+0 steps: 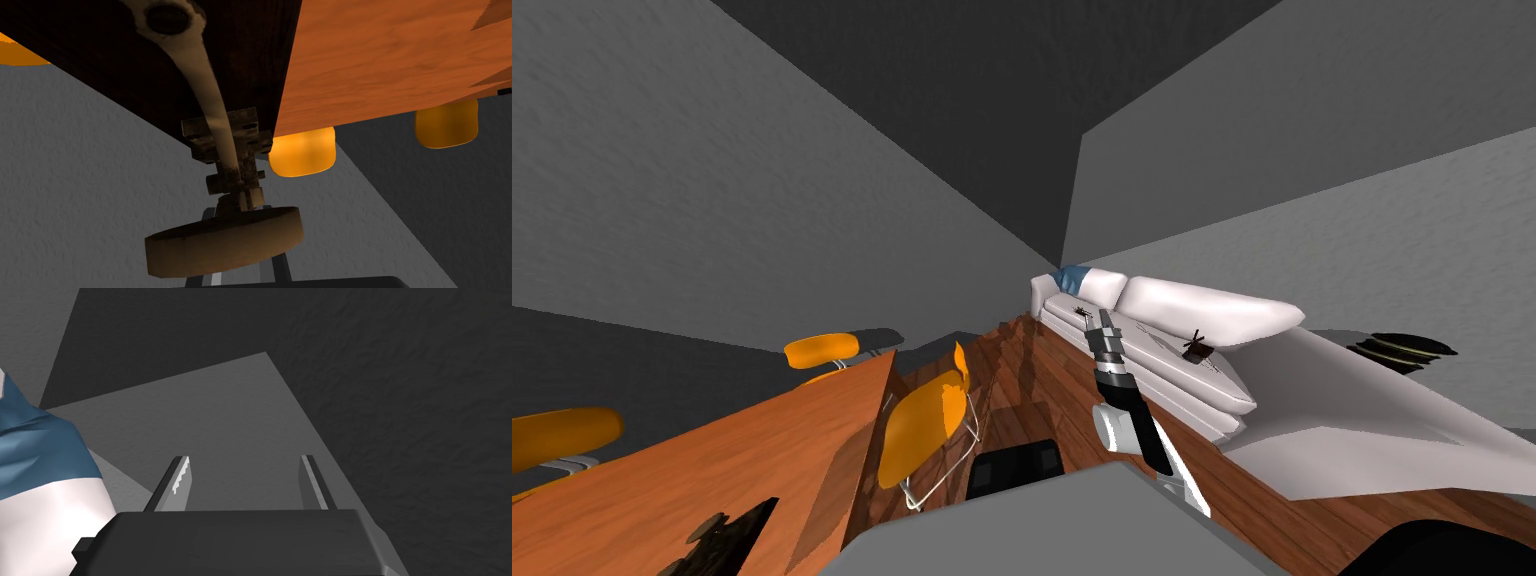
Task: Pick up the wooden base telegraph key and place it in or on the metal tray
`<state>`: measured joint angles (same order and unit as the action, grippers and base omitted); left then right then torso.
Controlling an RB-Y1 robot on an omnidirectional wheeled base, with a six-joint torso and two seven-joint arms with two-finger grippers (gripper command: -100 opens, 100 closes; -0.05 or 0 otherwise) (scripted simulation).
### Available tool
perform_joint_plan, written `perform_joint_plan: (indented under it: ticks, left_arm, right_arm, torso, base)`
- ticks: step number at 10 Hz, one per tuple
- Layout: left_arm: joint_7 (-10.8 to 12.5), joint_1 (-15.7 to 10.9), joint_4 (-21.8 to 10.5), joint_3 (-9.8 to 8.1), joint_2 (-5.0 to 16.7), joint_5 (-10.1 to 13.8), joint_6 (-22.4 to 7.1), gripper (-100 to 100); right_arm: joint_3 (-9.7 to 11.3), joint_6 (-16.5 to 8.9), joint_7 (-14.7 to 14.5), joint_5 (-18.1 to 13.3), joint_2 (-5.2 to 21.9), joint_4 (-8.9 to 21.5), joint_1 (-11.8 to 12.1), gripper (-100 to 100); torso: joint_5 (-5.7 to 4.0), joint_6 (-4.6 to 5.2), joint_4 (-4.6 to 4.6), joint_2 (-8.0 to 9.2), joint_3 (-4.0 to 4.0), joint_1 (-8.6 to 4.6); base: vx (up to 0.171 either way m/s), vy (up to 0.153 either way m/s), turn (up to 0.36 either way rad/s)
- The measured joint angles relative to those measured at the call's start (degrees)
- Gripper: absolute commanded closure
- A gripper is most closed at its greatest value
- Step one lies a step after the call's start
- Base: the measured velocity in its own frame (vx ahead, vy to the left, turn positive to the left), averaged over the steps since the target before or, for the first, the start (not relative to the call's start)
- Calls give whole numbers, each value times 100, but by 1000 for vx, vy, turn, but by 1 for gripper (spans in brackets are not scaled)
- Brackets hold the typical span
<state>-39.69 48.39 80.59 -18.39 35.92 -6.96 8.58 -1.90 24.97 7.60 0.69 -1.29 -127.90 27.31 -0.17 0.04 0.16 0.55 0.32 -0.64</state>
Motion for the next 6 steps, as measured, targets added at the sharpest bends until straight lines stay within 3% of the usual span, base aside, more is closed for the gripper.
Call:
perform_joint_plan:
  ticks: [2,4,6]
  left_arm:
    - [68,63,98,-84,198,226,39,100]
    - [167,156,169,-95,358,490,21,100]
    - [317,273,156,-30,515,798,-25,100]
  right_arm:
    - [0,0,0,0,0,0,-1,0]
    - [1,0,0,0,-1,0,-2,0]
    - [0,-1,0,0,0,0,-3,0]
  torso:
    - [-1,-9,6,38,21,0]
    - [1,-16,16,87,49,-13]
    - [0,-22,19,102,59,2]
  base:
    - [-247,-91,-56]
    - [-315,-121,-79]
    - [-341,-62,-85]
